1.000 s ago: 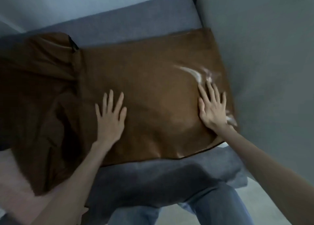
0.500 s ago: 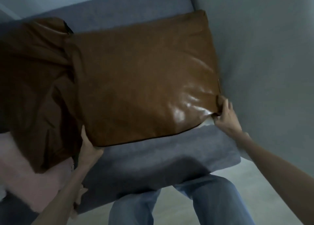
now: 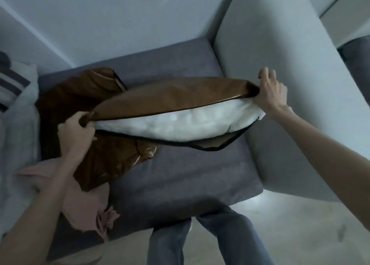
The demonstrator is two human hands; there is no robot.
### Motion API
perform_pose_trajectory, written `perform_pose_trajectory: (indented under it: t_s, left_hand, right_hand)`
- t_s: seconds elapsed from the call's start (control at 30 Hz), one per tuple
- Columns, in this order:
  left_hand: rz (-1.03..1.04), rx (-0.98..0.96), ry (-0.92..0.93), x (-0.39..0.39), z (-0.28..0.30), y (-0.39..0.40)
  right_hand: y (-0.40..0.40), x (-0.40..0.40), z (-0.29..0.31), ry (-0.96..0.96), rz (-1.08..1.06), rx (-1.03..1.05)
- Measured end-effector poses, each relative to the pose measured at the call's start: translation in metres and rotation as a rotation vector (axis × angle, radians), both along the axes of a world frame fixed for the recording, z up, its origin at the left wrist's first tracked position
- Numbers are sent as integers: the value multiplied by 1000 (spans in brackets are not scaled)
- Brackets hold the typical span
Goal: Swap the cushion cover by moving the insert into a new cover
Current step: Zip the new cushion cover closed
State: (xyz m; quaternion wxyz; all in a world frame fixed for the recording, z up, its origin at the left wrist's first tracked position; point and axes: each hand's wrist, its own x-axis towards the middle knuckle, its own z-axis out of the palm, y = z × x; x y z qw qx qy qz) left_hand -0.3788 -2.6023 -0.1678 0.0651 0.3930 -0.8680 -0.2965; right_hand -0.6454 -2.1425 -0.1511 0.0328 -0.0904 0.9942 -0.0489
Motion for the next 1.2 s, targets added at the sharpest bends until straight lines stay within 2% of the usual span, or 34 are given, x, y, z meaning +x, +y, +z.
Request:
perform_pose_trajectory:
  t_s: [0.07,0.2,0.3,0.37,0.43,0.5,0.57,0.63,0.7,0.83,0.97,1.07,1.13,1.2]
  left_hand:
    - [-13,-38,-37,5,30,-14]
    - [-36,34,-234,25,66,-18]
    - [-54,47,-181,52,78,-18]
    - [-102,10,-246,64,91,-16]
    - [-164,-29,-273,70,100,-13]
    - [-142,1,-233,75,110,-14]
    - [-162,20,-327,76,122,-18]
    - [-276,15,-389,79,131,-16]
    - [-252,56,-370,79,142,-13]
    - [-293,-2,-478,93,135,-1]
    - [-146,149,-440,110,109,11]
    - [-107,177,-479,130,82,36]
    - [-13,268,-501,140,67,47]
    - [36,245,-482,143,61,61]
  right_hand:
    - [8,3,25,0,-58,16]
    - [4,18,61,-104,-101,27]
    - [14,27,77,-60,-127,-46]
    - [21,33,89,-161,-141,36]
    - [27,38,102,-218,-177,23]
    - [29,42,115,-128,-183,-57]
    - [35,51,129,-156,-145,-30]
    - [47,63,134,-271,-180,-24]
    - [57,71,134,-255,-228,-79]
    - [67,91,121,-460,-258,-52]
    - [74,106,99,-535,-374,-102]
    - [79,134,79,-696,-416,-57]
    - [81,148,68,-731,-459,-83]
    - [81,156,62,-741,-526,-147]
